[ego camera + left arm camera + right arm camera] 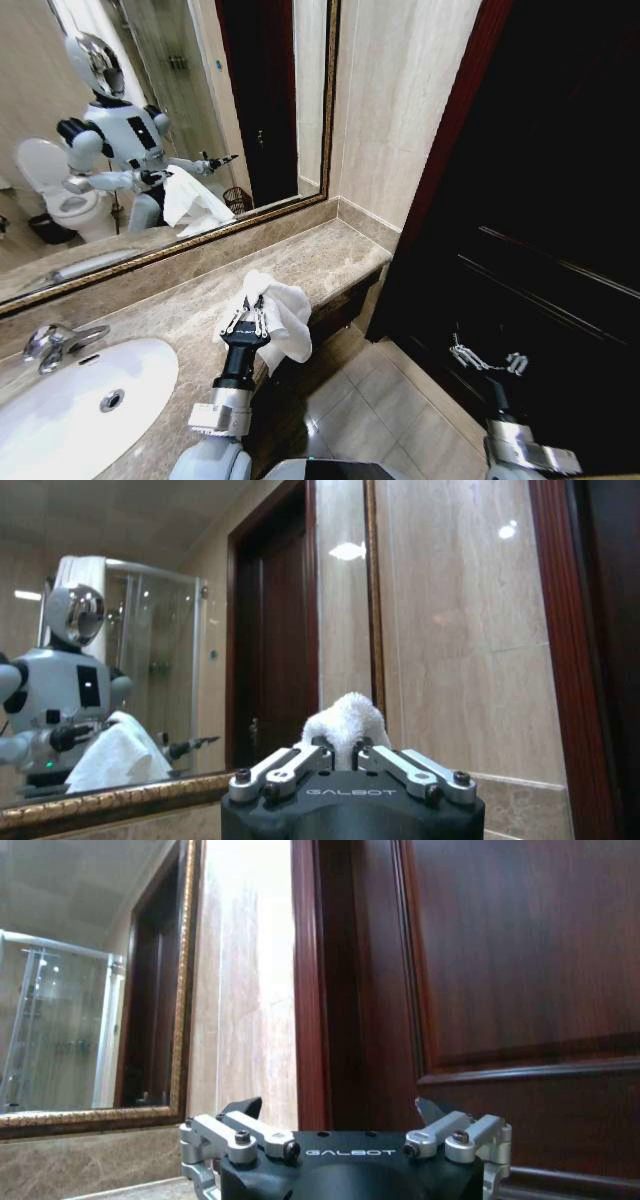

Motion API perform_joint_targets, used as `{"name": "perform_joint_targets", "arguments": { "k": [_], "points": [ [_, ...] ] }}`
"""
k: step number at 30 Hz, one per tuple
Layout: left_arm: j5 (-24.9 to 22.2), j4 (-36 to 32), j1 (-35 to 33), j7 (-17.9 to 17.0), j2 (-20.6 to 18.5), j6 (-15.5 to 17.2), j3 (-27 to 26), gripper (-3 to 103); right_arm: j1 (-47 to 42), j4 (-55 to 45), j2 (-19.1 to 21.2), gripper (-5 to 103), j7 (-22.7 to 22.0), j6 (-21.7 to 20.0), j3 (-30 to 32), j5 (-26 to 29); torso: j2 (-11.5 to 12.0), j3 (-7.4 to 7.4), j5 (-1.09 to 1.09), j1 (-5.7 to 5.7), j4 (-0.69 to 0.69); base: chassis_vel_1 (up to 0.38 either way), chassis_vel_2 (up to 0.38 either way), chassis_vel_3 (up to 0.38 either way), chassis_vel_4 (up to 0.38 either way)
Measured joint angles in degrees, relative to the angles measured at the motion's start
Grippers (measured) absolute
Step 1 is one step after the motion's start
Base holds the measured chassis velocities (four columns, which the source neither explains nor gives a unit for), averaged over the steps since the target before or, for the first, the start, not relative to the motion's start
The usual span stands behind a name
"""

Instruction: Discard the used towel into the hamper.

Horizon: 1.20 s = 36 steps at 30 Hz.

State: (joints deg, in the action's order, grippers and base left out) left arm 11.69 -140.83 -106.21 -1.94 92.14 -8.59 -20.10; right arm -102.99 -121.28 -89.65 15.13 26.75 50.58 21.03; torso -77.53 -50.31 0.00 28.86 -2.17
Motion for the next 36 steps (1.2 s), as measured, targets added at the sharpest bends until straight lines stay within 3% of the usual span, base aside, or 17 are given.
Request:
{"name": "perform_joint_targets", "arguments": {
  "k": [2, 9, 14, 26, 36],
  "points": [
    [0.73, 0.61, 0.11, 0.23, 0.0, -0.93, -0.14, 8, -0.68, 0.37, -0.44, 100, 0.25, 2.08, -0.76, -0.49, 0.0, 0.0, 0.0, 0.0, 0.0, 0.0, 0.0, 0.0, 0.0],
    [1.33, 1.21, 0.45, 0.69, 0.0, -1.47, -0.08, 8, -0.62, 0.47, -0.66, 100, 0.19, 3.58, -1.65, -1.36, 0.0, 0.0, 0.0, 0.0, 0.01, -0.016, -0.017, -0.024, -0.014],
    [1.34, 1.54, 0.45, 0.87, 0.0, -1.69, -0.12, 8, 0.23, 0.43, -1.07, 100, -2.6, 5.76, -3.3, -3.28, 0.0, 0.0, 0.0, 0.0, 0.01, -0.056, -0.058, -0.064, -0.073],
    [0.9, 1.66, 0.43, 0.96, 0.0, -1.81, 0.51, 8, 0.25, 0.09, -1.11, 100, -6.84, 5.5, -3.84, -4.59, 0.01, 0.0, 0.0, 0.0, 0.01, -0.088, -0.106, -0.095, -0.1],
    [0.35, 1.53, 0.16, 0.97, 0.0, -1.72, 1.11, 8, -0.16, -0.13, -1.22, 100, -6.9, 6.12, -4.37, -5.04, 0.01, 0.0, -0.02, 0.0, 0.02, -0.124, -0.127, -0.125, -0.132]
  ]
}}
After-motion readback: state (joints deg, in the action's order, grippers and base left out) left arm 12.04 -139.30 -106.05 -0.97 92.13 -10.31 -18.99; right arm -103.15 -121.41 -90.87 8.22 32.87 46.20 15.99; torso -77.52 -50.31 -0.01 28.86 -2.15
